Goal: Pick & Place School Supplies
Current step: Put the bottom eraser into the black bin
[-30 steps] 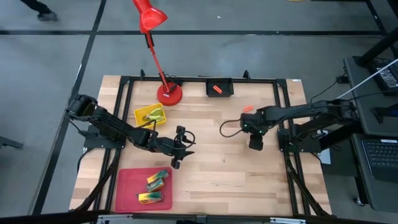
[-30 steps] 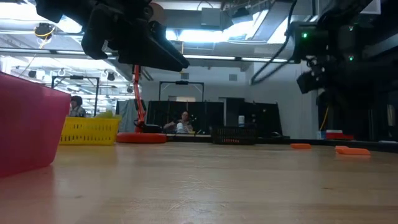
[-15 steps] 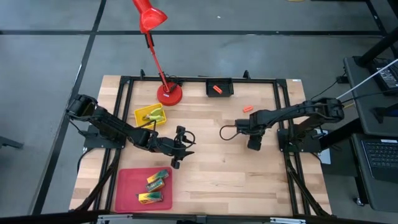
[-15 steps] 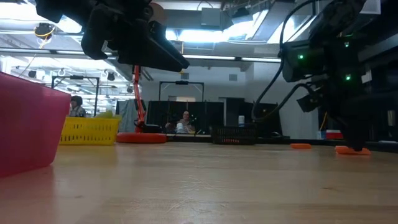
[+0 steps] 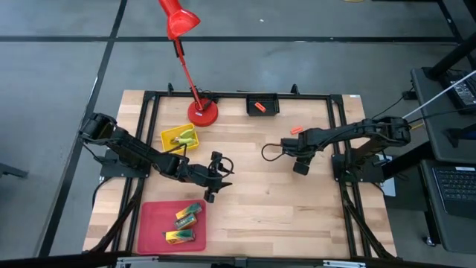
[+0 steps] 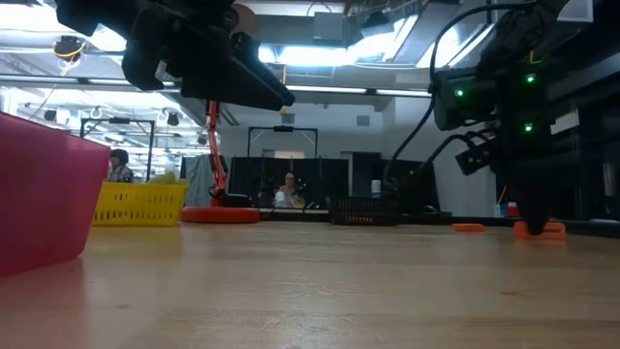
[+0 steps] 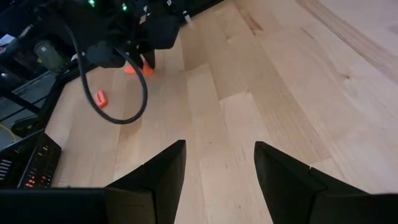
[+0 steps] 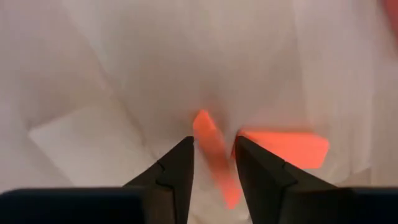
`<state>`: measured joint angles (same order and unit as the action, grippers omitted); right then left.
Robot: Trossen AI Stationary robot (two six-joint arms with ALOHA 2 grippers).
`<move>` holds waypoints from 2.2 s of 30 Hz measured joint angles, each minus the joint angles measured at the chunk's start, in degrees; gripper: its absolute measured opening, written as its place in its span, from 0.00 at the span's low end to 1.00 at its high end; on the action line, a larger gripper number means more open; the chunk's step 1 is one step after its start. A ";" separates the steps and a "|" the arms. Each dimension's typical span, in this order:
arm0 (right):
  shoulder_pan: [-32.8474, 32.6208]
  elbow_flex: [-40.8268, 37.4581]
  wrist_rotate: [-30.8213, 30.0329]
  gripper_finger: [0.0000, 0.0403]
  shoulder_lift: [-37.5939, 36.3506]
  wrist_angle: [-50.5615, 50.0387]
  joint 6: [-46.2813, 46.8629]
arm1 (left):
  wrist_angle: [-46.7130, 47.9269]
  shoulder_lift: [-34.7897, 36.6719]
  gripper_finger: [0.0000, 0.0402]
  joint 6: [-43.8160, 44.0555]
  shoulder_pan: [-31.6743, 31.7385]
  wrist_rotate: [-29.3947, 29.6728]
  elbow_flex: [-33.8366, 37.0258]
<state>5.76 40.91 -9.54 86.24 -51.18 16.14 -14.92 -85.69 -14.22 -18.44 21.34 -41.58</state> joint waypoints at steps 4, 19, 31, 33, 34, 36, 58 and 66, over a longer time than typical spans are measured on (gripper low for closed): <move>0.49 0.00 -1.03 0.24 0.00 2.50 0.38 | 0.00 0.00 0.46 0.09 0.00 0.00 0.00; -2.53 0.79 0.14 0.05 0.00 2.73 6.04 | 0.17 0.00 0.46 1.46 -0.21 0.02 0.00; -9.39 21.88 -11.21 0.05 -0.03 5.36 1.90 | 0.59 0.00 0.46 1.41 -0.28 0.13 0.00; -7.30 24.12 -13.25 0.05 -0.04 10.21 -2.87 | 0.59 0.00 0.46 1.41 -0.28 0.12 0.00; -5.77 24.78 -13.03 0.05 -0.07 13.20 -5.68 | 0.59 0.00 0.46 1.44 -0.28 0.11 0.00; -1.21 25.11 -10.00 0.05 -0.09 19.58 -10.75 | 0.57 0.00 0.46 1.44 -0.29 0.11 0.00; 30.86 25.07 7.20 0.05 15.57 39.71 -20.36 | 0.57 0.00 0.46 1.01 -2.18 0.85 0.00; 31.17 25.09 6.53 0.41 14.85 39.51 -16.46 | 0.90 0.00 0.46 1.01 -2.54 1.70 0.00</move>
<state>36.93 66.00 -3.01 101.09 -11.67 -0.32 -14.02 -85.69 -13.21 -20.97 23.05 -41.58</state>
